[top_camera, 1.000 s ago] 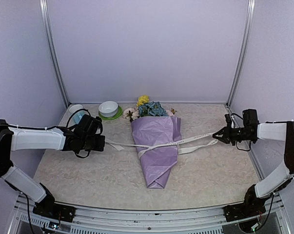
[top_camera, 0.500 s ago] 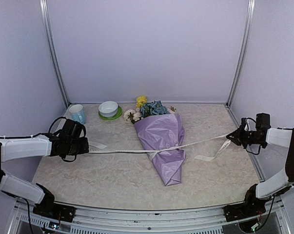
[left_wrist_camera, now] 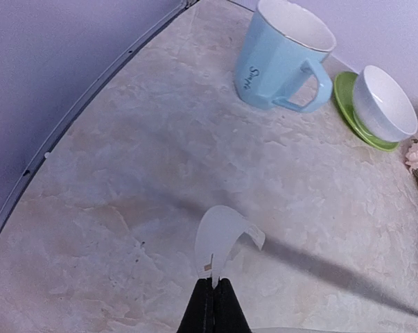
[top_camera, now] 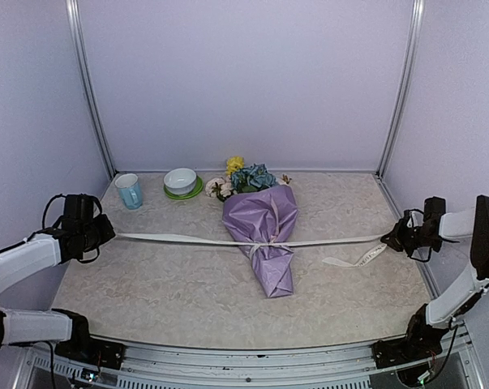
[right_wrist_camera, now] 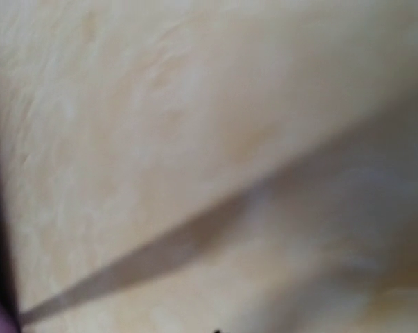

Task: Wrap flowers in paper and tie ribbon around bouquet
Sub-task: Tie the ribbon around the folded bouquet.

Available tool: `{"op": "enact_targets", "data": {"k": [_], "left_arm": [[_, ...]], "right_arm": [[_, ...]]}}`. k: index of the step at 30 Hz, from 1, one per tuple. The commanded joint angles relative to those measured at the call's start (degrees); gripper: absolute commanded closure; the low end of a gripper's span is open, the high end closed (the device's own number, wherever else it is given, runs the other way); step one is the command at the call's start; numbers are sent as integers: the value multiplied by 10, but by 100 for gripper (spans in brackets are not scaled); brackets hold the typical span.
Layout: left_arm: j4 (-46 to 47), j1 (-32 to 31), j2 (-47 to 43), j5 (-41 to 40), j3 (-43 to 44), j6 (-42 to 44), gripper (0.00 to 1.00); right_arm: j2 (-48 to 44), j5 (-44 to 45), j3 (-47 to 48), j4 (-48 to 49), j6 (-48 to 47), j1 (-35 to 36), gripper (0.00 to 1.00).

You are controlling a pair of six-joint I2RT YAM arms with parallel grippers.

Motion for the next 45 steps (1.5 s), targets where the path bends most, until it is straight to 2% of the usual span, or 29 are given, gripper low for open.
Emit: {"op": "enact_targets", "data": {"k": [1, 8, 17, 24, 29, 32, 36, 38, 39, 42, 44, 45], "left_arm": [[16, 63, -17, -19, -18, 25, 100], [25, 166, -45, 8, -28, 39, 100], [39, 239, -75, 5, -40, 29, 100], [39, 249, -84, -1, -40, 30, 100], [60, 237, -72, 50, -41, 38, 100], [69, 164, -66, 43, -36, 39, 100], [71, -2, -23, 11, 10, 34, 100], [83, -75, 5, 20, 38, 47, 100], [88, -190, 63, 18, 86, 78, 100], [100, -273, 137, 43, 120, 117, 100], [106, -315, 193, 56, 141, 132, 100], [104, -331, 220, 56, 154, 139, 100]], "right_arm": [[21, 55, 6, 30, 0, -53, 100], [24, 83, -12, 44, 10, -82, 100], [22, 99, -23, 44, 7, -108, 100], [21, 102, -21, 42, 4, -120, 100], [16, 85, -29, 52, 0, -112, 100], [9, 105, -22, 40, -15, -26, 100], [-1, 131, 22, 18, -44, 155, 100], [-3, 135, 43, 21, -42, 229, 100], [7, 146, 79, 10, -65, 337, 100], [28, 153, 109, -28, -92, 402, 98], [47, 195, 134, -83, -100, 418, 62], [57, 237, 152, -121, -101, 423, 51]]}}
